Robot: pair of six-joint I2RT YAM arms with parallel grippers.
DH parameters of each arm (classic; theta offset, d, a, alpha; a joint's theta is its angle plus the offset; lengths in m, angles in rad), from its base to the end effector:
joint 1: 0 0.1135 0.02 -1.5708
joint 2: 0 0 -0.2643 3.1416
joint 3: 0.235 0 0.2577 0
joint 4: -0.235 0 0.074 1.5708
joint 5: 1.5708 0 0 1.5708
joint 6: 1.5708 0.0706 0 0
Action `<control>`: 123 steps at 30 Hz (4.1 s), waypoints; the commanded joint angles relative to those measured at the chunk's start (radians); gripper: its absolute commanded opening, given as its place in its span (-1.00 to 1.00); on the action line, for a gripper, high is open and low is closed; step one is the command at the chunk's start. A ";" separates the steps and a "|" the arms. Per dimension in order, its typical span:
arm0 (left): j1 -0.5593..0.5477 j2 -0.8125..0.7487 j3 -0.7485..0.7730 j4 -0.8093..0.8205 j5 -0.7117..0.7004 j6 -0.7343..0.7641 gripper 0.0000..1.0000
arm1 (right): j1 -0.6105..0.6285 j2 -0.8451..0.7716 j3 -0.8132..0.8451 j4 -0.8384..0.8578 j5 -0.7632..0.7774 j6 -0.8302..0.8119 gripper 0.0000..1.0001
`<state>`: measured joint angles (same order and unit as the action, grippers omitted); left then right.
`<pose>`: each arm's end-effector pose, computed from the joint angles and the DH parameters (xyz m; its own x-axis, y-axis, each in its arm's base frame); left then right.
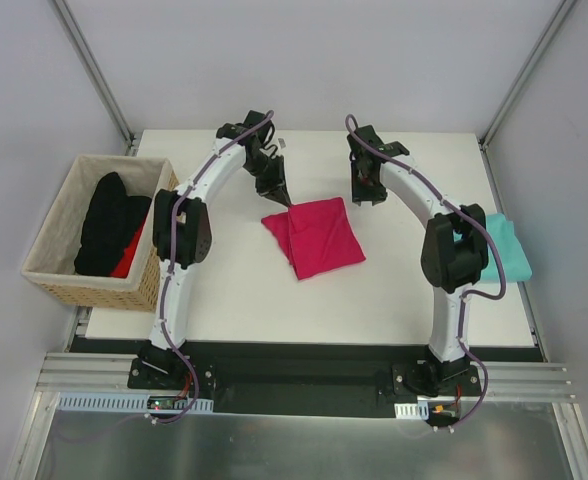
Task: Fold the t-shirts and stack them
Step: Fold the long partially folded tshirt into a neat square
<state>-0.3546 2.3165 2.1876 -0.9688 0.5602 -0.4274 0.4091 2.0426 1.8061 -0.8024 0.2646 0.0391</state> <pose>0.4714 -0.2145 0.2158 -0.9757 -0.0132 -0.2186 0.1283 0.7746 -0.6193 0.4385 0.1700 0.2260 -0.8004 -0.3059 -0.5156 -0.2311 0.9510 -0.2054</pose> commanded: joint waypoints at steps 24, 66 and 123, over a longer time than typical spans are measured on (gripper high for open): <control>-0.006 -0.180 -0.193 0.021 -0.169 -0.074 -0.21 | -0.006 -0.026 0.030 0.006 -0.030 0.001 -0.21; 0.075 -0.129 -0.402 -0.054 -0.238 -0.131 -0.26 | -0.039 0.237 0.194 -0.052 -0.252 0.004 -0.98; 0.037 0.201 0.048 -0.163 -0.039 -0.053 -0.50 | 0.073 0.139 0.070 -0.127 -0.133 0.004 -0.98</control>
<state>-0.3077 2.5805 2.2967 -1.0897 0.5484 -0.5224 0.4995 2.2505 1.8450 -0.8867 0.0391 0.0402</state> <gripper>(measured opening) 0.250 0.011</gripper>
